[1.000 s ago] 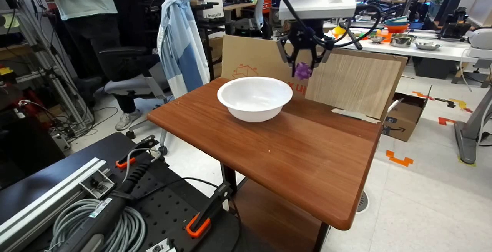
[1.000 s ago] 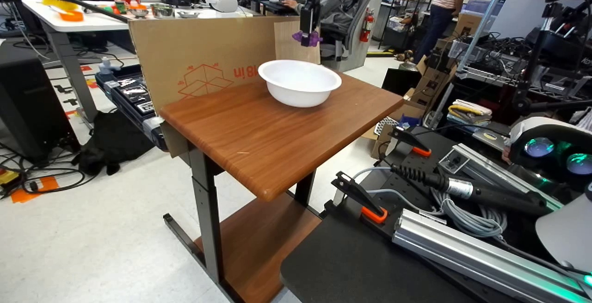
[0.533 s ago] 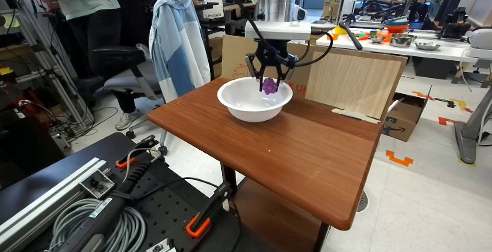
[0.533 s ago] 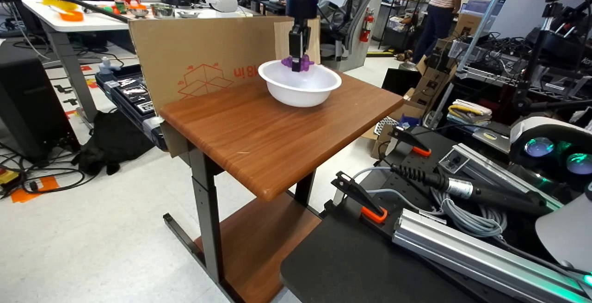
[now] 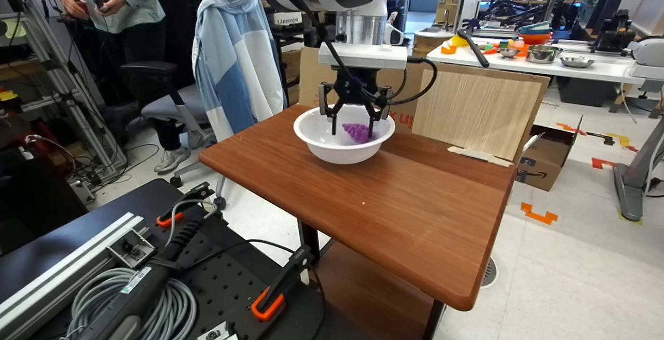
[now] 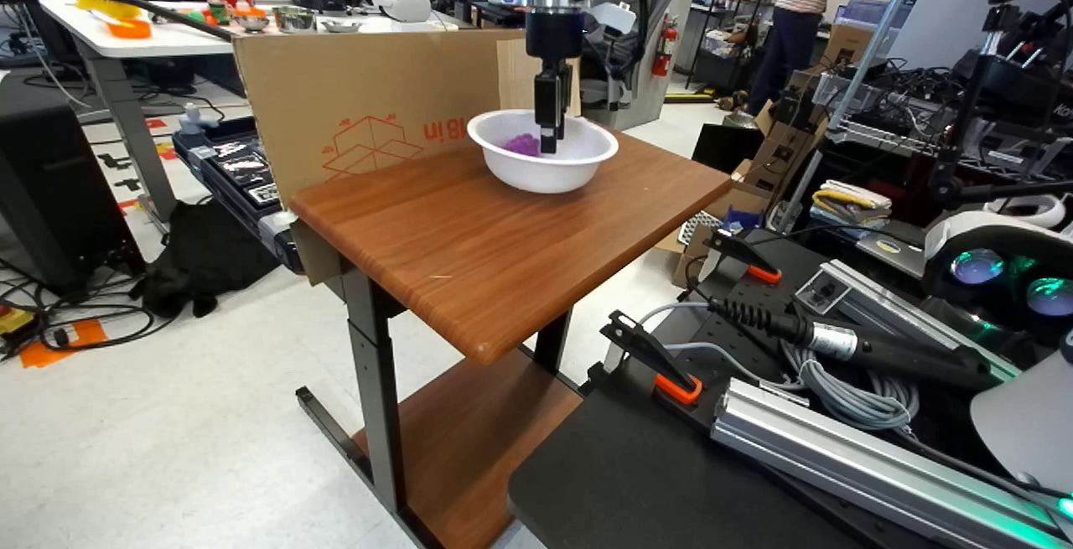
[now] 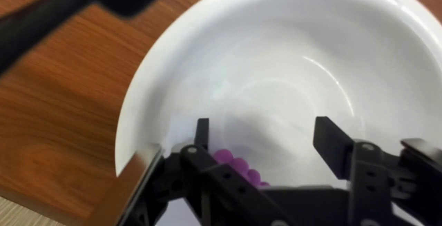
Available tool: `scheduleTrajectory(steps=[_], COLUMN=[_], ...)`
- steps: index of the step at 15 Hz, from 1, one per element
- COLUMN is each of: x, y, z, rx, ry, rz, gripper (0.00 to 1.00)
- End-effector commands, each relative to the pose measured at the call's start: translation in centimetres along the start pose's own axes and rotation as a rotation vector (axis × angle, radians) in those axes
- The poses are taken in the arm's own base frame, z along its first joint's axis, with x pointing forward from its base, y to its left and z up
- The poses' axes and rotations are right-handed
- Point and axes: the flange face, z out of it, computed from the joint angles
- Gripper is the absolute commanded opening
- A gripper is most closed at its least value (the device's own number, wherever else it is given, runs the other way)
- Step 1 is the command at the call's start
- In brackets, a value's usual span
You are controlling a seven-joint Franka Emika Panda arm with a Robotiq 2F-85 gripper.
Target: Put the plastic grape inside the white dish
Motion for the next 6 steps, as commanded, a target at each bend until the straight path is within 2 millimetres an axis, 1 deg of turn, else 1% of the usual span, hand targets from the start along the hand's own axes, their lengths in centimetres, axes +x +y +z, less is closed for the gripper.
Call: scheduleTrajectory(steps=[1, 2, 4, 5, 6], x=[-4.4, -5.9, -8.1, -4.7, -5.4], y=[-2.6, -3.3, -4.5, -2.5, -2.9], z=[-3.5, -4.6, -6.5, -4.1, -5.1], rx=[-0.038, -0.059, -0.094, -0.056, -0.065], ry=[-0.084, -0.103, -0.129, -0.1, -0.097], rz=[-0.061, -0.094, -0.139, -0.093, -0.095], gripper=[1.0, 1.0, 1.0, 1.0, 1.0])
